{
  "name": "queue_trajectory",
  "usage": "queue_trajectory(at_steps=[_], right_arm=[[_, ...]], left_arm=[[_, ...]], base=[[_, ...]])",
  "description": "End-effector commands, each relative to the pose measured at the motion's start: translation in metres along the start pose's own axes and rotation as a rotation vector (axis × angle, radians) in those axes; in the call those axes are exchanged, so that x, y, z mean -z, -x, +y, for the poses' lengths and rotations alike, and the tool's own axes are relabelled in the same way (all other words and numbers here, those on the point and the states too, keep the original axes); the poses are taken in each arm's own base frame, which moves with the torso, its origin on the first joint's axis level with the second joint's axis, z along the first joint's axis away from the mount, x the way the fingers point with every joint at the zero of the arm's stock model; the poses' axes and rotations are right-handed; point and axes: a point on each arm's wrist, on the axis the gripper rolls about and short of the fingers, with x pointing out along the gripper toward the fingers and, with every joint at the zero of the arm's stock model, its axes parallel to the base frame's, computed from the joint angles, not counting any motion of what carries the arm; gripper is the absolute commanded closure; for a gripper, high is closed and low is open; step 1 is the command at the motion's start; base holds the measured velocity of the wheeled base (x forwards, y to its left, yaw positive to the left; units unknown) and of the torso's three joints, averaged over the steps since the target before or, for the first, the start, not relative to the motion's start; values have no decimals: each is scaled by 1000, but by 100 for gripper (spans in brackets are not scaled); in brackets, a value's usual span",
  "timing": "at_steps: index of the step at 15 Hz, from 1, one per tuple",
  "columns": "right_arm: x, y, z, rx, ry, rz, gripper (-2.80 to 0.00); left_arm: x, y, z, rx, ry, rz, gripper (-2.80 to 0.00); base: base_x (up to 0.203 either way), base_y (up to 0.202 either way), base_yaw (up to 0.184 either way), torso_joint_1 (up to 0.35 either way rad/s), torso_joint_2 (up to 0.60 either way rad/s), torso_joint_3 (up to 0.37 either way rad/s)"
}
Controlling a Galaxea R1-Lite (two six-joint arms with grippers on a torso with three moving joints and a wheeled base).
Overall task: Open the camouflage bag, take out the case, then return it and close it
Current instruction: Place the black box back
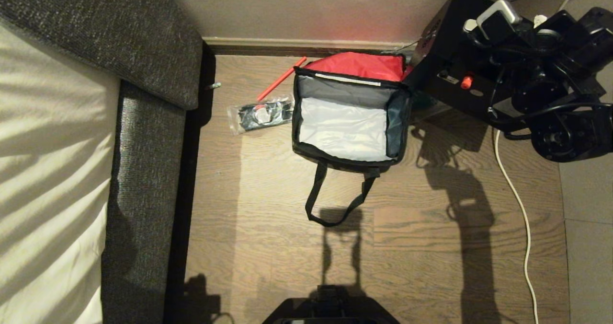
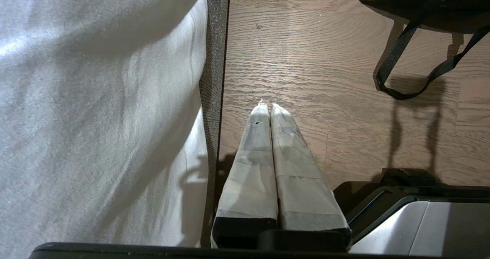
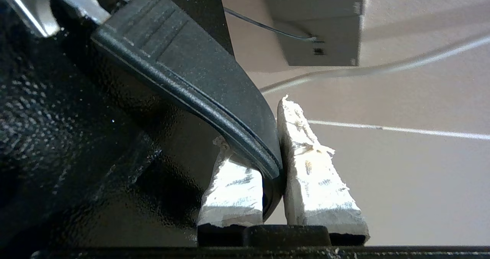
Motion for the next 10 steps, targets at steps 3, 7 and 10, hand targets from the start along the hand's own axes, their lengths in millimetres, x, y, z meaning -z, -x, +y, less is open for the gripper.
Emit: queue_trajectory(at_steps=[3, 7, 10], right_arm=[[-11, 8, -13, 11, -33, -26, 0], [-29, 23, -14, -41, -51, -43, 0], [-46, 38, -12, -87, -71, -43, 0]], left_arm=[[0, 0, 0, -1, 0, 1, 0], [0, 0, 0, -1, 0, 1, 0], [0, 0, 0, -1, 0, 1, 0]], base=[[0, 0, 0, 0, 0, 0], [0, 0, 0, 0, 0, 0], [0, 0, 0, 0, 0, 0]])
